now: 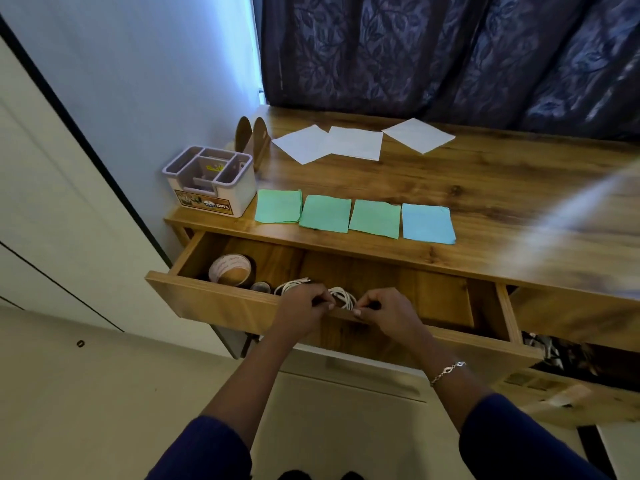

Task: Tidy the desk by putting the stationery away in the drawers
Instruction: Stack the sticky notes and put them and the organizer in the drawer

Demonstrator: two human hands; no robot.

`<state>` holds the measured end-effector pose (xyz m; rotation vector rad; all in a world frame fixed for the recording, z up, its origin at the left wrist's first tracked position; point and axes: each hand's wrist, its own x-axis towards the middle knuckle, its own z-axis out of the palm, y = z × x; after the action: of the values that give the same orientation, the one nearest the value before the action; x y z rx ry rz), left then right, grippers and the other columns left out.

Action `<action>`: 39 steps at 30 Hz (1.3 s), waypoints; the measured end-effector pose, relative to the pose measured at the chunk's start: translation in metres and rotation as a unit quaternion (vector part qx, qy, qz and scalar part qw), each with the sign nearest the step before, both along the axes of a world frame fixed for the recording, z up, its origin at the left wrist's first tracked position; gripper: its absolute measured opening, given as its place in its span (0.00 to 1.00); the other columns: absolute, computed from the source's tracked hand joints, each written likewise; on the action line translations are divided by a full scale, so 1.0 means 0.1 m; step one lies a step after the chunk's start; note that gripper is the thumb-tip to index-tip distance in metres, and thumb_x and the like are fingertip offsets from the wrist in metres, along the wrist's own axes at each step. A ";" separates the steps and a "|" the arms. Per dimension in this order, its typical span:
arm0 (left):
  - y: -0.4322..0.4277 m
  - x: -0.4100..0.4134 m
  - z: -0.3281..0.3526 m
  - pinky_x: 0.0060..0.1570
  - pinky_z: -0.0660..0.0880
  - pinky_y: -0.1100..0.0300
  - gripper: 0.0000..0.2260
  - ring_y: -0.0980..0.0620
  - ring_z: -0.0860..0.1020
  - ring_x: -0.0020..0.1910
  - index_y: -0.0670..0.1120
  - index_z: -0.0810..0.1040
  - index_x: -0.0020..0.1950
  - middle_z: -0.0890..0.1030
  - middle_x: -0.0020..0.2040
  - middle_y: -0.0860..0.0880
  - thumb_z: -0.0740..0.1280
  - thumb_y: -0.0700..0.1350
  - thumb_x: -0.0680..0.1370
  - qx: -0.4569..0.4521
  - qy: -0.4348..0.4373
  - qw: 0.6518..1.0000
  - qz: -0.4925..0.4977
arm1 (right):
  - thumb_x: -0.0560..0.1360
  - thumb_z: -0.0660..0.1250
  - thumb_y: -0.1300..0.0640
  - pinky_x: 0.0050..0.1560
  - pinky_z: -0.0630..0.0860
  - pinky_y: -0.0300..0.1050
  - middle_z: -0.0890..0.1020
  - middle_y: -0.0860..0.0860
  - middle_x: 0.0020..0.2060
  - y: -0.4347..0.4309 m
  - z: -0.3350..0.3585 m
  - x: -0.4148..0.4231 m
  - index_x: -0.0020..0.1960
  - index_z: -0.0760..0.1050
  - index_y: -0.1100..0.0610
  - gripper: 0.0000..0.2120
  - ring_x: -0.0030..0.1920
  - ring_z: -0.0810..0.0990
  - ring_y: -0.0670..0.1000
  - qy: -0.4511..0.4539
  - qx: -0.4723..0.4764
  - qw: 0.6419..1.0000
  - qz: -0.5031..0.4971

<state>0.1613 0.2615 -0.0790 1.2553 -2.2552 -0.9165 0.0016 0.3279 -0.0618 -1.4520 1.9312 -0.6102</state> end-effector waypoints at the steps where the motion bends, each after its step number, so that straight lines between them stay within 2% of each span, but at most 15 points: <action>1: 0.03 0.03 0.00 0.45 0.71 0.59 0.04 0.51 0.78 0.44 0.43 0.82 0.45 0.82 0.43 0.46 0.68 0.41 0.74 0.009 -0.003 1.000 0.000 | 0.74 0.68 0.56 0.41 0.69 0.37 0.79 0.47 0.41 0.04 0.00 0.02 0.46 0.80 0.55 0.04 0.44 0.76 0.46 -0.001 0.003 1.000 0.003; 5: 0.21 0.18 -0.01 0.48 0.74 0.57 0.04 0.53 0.78 0.46 0.45 0.83 0.45 0.83 0.44 0.48 0.69 0.41 0.74 0.034 -0.006 0.999 -0.013 | 0.74 0.68 0.56 0.41 0.69 0.34 0.79 0.46 0.41 0.26 -0.02 0.13 0.47 0.80 0.55 0.04 0.45 0.77 0.45 -0.003 0.017 1.000 0.003; 9: 0.37 0.32 -0.03 0.49 0.74 0.58 0.04 0.55 0.77 0.45 0.45 0.83 0.45 0.83 0.45 0.49 0.69 0.42 0.74 0.075 -0.005 0.997 -0.024 | 0.74 0.68 0.56 0.48 0.72 0.41 0.80 0.46 0.41 0.48 -0.04 0.27 0.47 0.81 0.55 0.04 0.46 0.77 0.46 -0.031 0.034 0.999 -0.007; 12: 0.53 0.41 -0.05 0.49 0.73 0.60 0.04 0.56 0.76 0.45 0.44 0.83 0.45 0.83 0.45 0.49 0.68 0.41 0.74 0.091 -0.007 0.995 -0.026 | 0.73 0.68 0.57 0.49 0.72 0.43 0.80 0.47 0.40 0.64 -0.04 0.38 0.45 0.81 0.54 0.03 0.44 0.77 0.46 -0.053 0.038 0.998 -0.007; 14: 0.63 0.48 -0.07 0.51 0.75 0.57 0.03 0.54 0.78 0.46 0.45 0.83 0.44 0.82 0.44 0.50 0.68 0.40 0.73 0.104 0.001 0.994 -0.029 | 0.73 0.69 0.58 0.50 0.73 0.44 0.80 0.46 0.39 0.76 -0.05 0.45 0.43 0.80 0.52 0.02 0.44 0.77 0.46 -0.056 0.032 0.998 -0.008; 17: 0.75 0.55 -0.09 0.51 0.76 0.52 0.03 0.52 0.79 0.45 0.45 0.82 0.42 0.82 0.42 0.49 0.69 0.40 0.73 0.107 0.011 0.994 -0.027 | 0.73 0.69 0.59 0.51 0.74 0.45 0.80 0.45 0.38 0.89 -0.07 0.54 0.39 0.77 0.47 0.08 0.44 0.78 0.46 -0.052 0.011 0.998 -0.017; 21: 0.84 0.60 -0.06 0.52 0.75 0.54 0.03 0.52 0.79 0.46 0.43 0.82 0.43 0.83 0.44 0.48 0.68 0.39 0.73 0.106 0.010 0.994 -0.032 | 0.73 0.69 0.59 0.47 0.73 0.39 0.79 0.42 0.36 1.01 -0.05 0.61 0.37 0.75 0.44 0.11 0.41 0.76 0.42 -0.060 0.003 0.998 -0.015; 24: 0.87 0.63 -0.04 0.51 0.74 0.59 0.03 0.54 0.77 0.46 0.43 0.82 0.44 0.83 0.46 0.48 0.68 0.39 0.74 0.122 -0.001 0.992 -0.039 | 0.73 0.69 0.58 0.47 0.73 0.39 0.79 0.42 0.37 1.05 -0.06 0.62 0.37 0.75 0.43 0.11 0.41 0.76 0.41 -0.056 0.006 0.998 -0.006; 27: 0.86 0.63 -0.03 0.52 0.74 0.58 0.03 0.54 0.77 0.46 0.42 0.83 0.44 0.83 0.46 0.46 0.69 0.39 0.73 0.141 -0.004 0.989 -0.047 | 0.73 0.69 0.58 0.45 0.72 0.36 0.79 0.42 0.37 1.05 -0.08 0.61 0.37 0.75 0.44 0.11 0.41 0.76 0.41 -0.060 0.018 0.998 0.002; 31: 0.83 0.61 -0.01 0.40 0.69 0.70 0.05 0.58 0.75 0.41 0.40 0.83 0.46 0.83 0.45 0.46 0.70 0.39 0.73 0.144 -0.021 0.988 -0.051 | 0.74 0.68 0.59 0.43 0.71 0.33 0.79 0.44 0.37 1.01 -0.08 0.56 0.39 0.77 0.46 0.08 0.41 0.77 0.42 -0.097 0.021 0.995 0.011; 33: 0.79 0.60 0.00 0.41 0.70 0.68 0.05 0.58 0.75 0.39 0.40 0.82 0.46 0.80 0.42 0.48 0.69 0.40 0.73 0.155 -0.019 0.987 -0.028 | 0.74 0.67 0.59 0.41 0.72 0.33 0.80 0.46 0.37 0.96 -0.07 0.53 0.41 0.78 0.49 0.06 0.41 0.78 0.42 -0.142 0.019 0.990 0.001; 36: 0.69 0.57 0.01 0.46 0.73 0.58 0.03 0.53 0.76 0.41 0.43 0.78 0.41 0.78 0.39 0.48 0.68 0.40 0.75 0.165 0.007 0.986 0.023 | 0.76 0.64 0.61 0.37 0.73 0.33 0.81 0.48 0.37 0.88 -0.06 0.44 0.42 0.77 0.54 0.06 0.38 0.79 0.43 -0.195 0.011 0.980 -0.025; 39: 0.58 0.57 0.03 0.45 0.69 0.61 0.05 0.52 0.75 0.43 0.45 0.75 0.40 0.77 0.40 0.47 0.66 0.40 0.76 0.140 0.014 0.987 0.079 | 0.77 0.63 0.62 0.35 0.73 0.32 0.80 0.49 0.37 0.74 -0.03 0.31 0.42 0.75 0.54 0.07 0.36 0.78 0.43 -0.200 -0.004 0.979 -0.049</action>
<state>0.2185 0.3197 -0.0761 1.5053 -2.0203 -1.2124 0.0329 0.4015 -0.0648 -1.1368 1.6874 -0.8822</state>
